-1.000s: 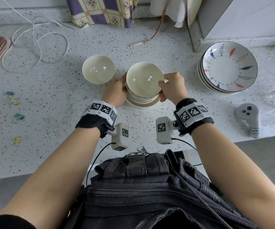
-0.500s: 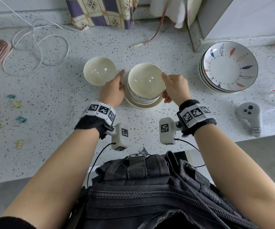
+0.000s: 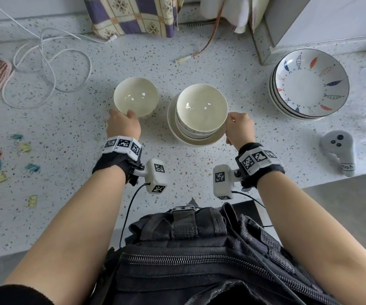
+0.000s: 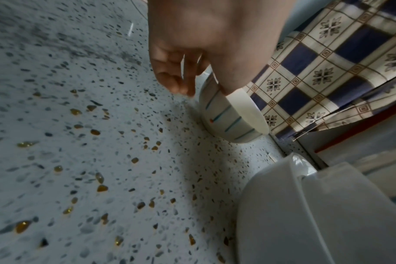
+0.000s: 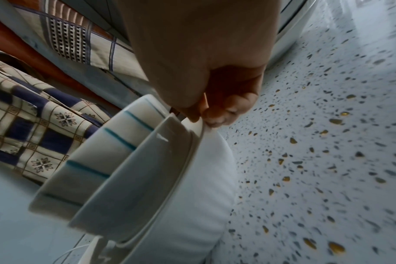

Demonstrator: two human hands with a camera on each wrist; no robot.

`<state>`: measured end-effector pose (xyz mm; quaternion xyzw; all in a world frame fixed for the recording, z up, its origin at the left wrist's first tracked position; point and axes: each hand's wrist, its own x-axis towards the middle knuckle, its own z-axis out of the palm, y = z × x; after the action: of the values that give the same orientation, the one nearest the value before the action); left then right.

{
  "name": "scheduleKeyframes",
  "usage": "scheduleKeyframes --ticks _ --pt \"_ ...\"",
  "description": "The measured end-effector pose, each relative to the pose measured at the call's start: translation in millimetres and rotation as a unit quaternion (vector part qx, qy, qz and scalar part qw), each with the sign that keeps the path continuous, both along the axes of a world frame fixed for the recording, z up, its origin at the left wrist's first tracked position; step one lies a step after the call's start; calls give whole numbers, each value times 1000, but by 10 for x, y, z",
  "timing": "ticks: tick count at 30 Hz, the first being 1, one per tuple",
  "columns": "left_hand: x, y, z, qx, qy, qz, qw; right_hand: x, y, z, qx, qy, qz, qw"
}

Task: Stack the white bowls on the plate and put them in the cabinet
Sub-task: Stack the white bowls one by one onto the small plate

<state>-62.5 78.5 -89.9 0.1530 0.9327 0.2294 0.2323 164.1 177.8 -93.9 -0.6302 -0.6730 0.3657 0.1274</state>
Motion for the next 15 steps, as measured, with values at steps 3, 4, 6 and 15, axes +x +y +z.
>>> scheduleKeyframes --ticks 3,4,6,15 --pt "-68 92 -64 8 -50 13 999 5 12 19 -19 11 6 1000" --pt "-92 123 -65 10 -64 17 998 1 14 23 -22 12 7 1000" --pt "-143 158 -77 8 -79 17 997 -6 14 27 -25 12 5 1000" --pt "-150 175 345 118 -28 11 993 -23 -10 34 -33 23 -2 999"
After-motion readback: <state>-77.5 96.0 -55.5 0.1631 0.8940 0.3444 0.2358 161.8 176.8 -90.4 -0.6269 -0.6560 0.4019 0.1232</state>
